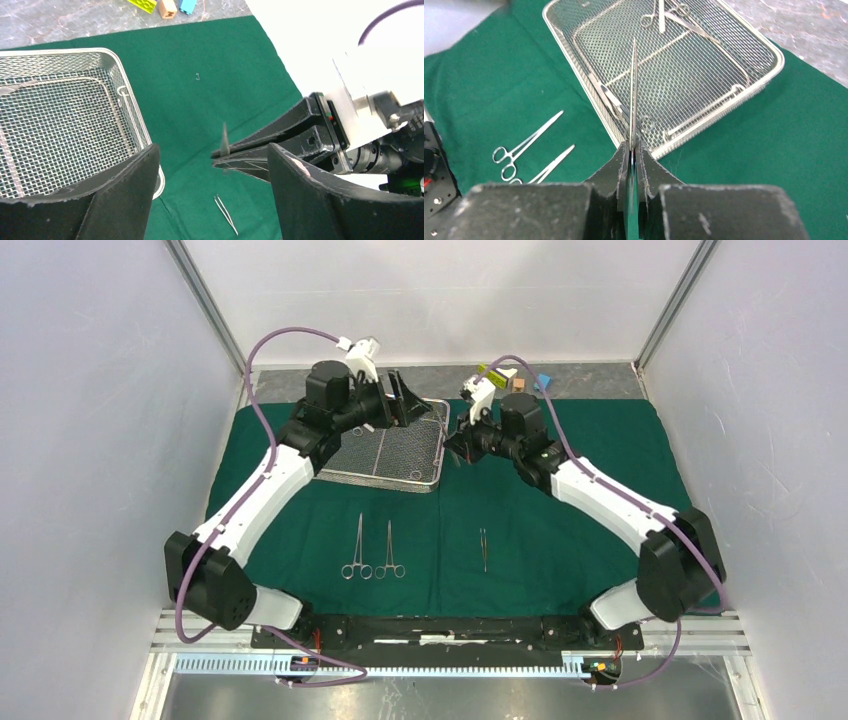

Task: Open and lay out the surgical kit
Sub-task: Place the medical item in the surgical kit.

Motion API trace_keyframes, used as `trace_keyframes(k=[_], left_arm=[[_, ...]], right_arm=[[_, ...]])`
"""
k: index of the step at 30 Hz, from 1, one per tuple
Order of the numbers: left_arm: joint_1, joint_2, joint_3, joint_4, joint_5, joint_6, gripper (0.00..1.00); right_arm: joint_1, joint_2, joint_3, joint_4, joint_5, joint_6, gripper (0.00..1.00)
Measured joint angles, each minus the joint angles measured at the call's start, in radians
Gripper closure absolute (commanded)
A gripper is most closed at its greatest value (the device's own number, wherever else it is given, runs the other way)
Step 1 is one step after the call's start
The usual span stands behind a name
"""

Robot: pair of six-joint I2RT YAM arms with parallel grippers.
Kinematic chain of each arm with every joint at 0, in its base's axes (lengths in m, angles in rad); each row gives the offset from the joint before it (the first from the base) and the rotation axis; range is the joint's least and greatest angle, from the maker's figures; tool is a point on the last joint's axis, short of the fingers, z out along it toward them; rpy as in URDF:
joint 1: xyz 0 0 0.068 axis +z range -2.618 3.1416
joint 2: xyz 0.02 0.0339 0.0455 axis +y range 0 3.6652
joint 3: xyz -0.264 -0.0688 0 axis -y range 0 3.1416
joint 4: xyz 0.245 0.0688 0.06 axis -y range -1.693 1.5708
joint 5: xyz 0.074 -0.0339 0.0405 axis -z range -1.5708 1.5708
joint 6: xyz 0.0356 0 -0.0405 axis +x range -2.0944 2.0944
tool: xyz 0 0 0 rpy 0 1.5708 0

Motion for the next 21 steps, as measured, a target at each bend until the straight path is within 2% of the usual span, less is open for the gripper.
trace_keyframes(k=[2,5,9,12,17,21], left_arm=[[0.017,-0.01,0.009,-0.008,0.013,0.023,0.12],[0.037,-0.012,0.041,-0.024,0.015,0.074,0.1],[0.051,-0.01,0.093,-0.066,-0.009,0.153,0.08],[0.056,-0.006,0.126,-0.079,-0.036,0.202,0.07],[0.074,0.009,0.13,-0.083,-0.065,0.242,0.06],[0.092,0.034,0.124,-0.082,-0.076,0.248,0.05]], right_arm=[[0.0,-0.049,-0.04,-0.019,0.031,-0.017,0.94],[0.0,-0.122,-0.086,-0.085,0.075,-0.046,1.0],[0.0,-0.18,-0.111,-0.196,0.112,-0.087,1.0],[0.0,-0.256,-0.2,-0.26,0.148,-0.101,1.0],[-0.017,-0.403,-0.397,-0.362,0.208,-0.036,1.0],[-0.061,-0.453,-0.532,-0.377,0.141,0.051,1.0]])
